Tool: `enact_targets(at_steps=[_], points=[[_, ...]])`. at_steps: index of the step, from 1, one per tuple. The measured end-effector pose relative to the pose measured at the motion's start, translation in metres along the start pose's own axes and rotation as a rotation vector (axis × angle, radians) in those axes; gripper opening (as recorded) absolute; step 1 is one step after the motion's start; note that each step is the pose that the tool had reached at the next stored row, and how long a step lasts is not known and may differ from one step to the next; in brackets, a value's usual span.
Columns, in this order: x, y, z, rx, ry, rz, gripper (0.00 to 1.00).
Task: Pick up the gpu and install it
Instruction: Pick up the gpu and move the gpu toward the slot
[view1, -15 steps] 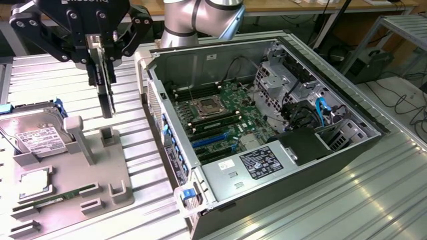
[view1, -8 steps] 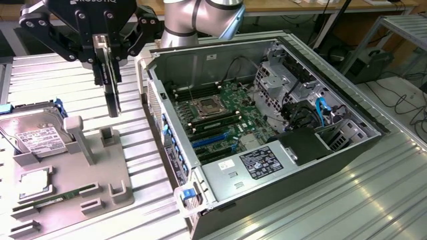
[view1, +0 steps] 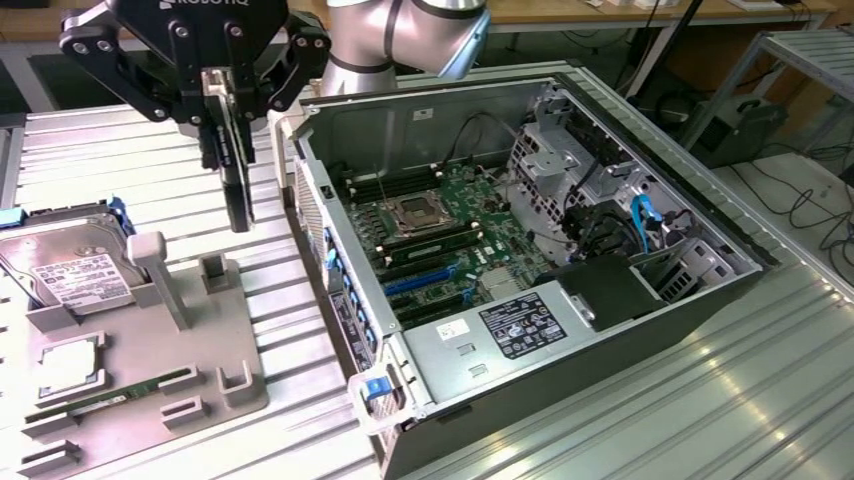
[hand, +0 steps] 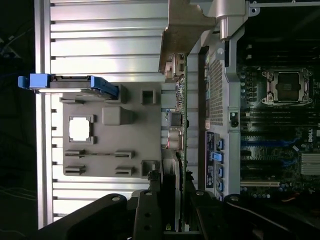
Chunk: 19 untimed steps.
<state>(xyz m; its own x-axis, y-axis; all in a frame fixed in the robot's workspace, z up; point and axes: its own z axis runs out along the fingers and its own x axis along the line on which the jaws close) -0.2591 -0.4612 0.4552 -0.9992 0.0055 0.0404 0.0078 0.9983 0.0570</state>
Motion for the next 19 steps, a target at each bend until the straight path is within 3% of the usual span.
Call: enact_targets(at_steps=[19], points=[[-0.023,0.0001,-0.0004,0.0000,0.0000,0.000,0.27]])
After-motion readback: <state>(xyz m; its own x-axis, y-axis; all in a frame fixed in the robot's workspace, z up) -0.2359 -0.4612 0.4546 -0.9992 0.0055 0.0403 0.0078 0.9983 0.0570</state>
